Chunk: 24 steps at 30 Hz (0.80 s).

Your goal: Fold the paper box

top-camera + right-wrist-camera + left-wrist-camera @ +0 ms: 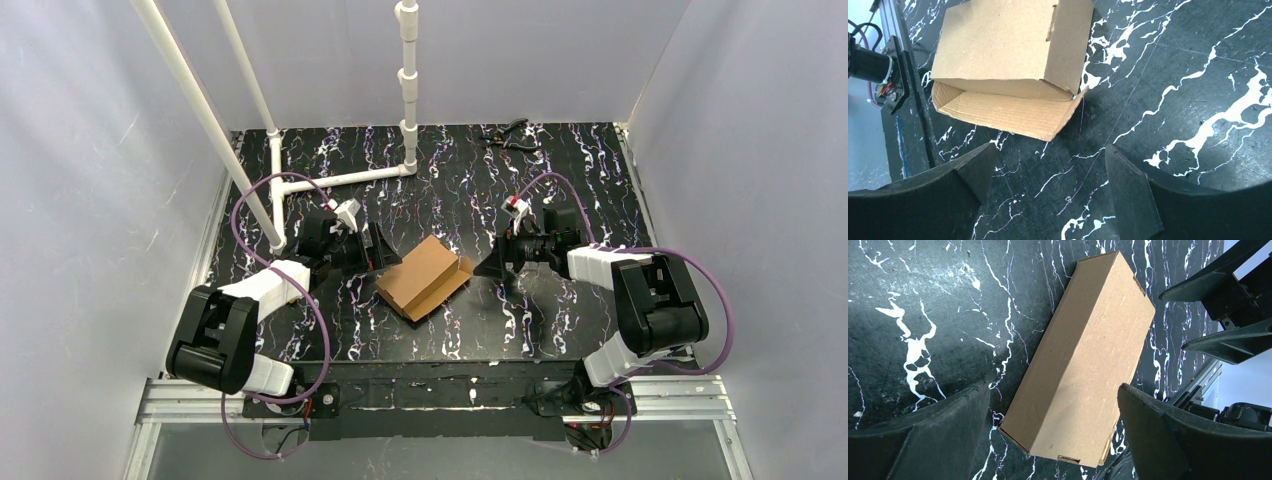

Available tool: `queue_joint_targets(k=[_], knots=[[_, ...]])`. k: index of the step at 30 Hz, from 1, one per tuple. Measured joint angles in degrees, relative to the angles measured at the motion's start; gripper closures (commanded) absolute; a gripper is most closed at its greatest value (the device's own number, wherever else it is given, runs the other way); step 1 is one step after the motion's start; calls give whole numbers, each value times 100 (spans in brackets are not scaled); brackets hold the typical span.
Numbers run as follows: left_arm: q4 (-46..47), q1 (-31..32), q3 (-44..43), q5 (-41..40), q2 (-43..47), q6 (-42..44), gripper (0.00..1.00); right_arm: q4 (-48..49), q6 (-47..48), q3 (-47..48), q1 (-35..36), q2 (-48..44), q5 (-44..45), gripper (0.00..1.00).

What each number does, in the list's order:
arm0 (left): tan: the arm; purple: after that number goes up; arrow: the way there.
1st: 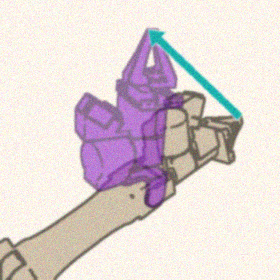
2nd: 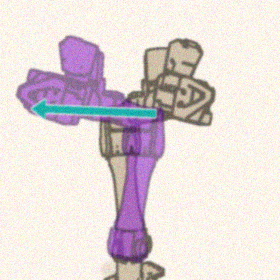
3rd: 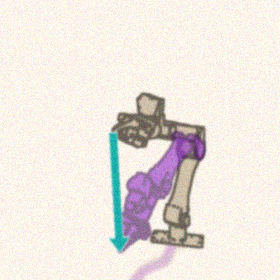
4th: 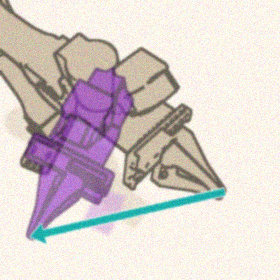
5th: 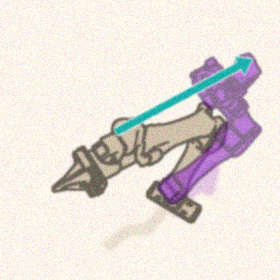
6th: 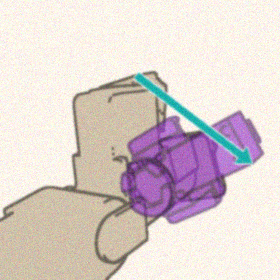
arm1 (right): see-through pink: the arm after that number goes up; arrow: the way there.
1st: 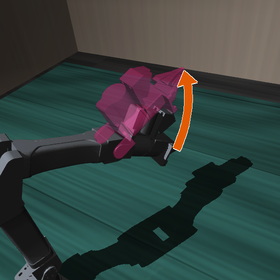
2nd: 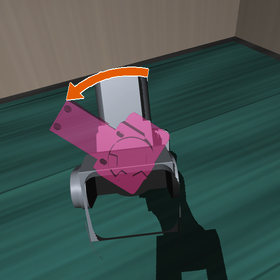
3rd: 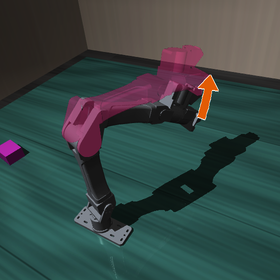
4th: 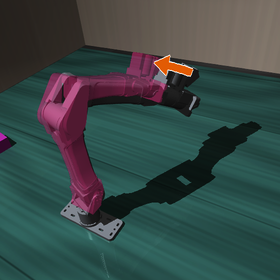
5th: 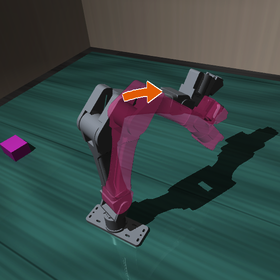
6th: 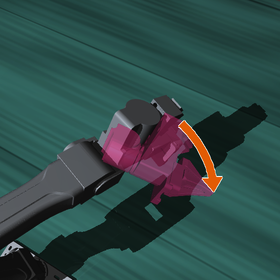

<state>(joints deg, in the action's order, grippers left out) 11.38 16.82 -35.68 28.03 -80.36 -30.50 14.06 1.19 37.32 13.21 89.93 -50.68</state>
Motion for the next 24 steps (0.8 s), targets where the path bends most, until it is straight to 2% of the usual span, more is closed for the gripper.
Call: queue_joint_targets(k=[7, 18, 24], knots=[[74, -11, 37, 114, 0, 4, 2, 332, -439, -79, 7, 2, 116, 17], [208, -22, 59, 289, -70, 4, 2, 413, -728, -83, 487, 9, 732, 31], [238, -24, 59, 310, -374, 4, 2, 544, -984, -83, 516, 221, 1021, 40]])
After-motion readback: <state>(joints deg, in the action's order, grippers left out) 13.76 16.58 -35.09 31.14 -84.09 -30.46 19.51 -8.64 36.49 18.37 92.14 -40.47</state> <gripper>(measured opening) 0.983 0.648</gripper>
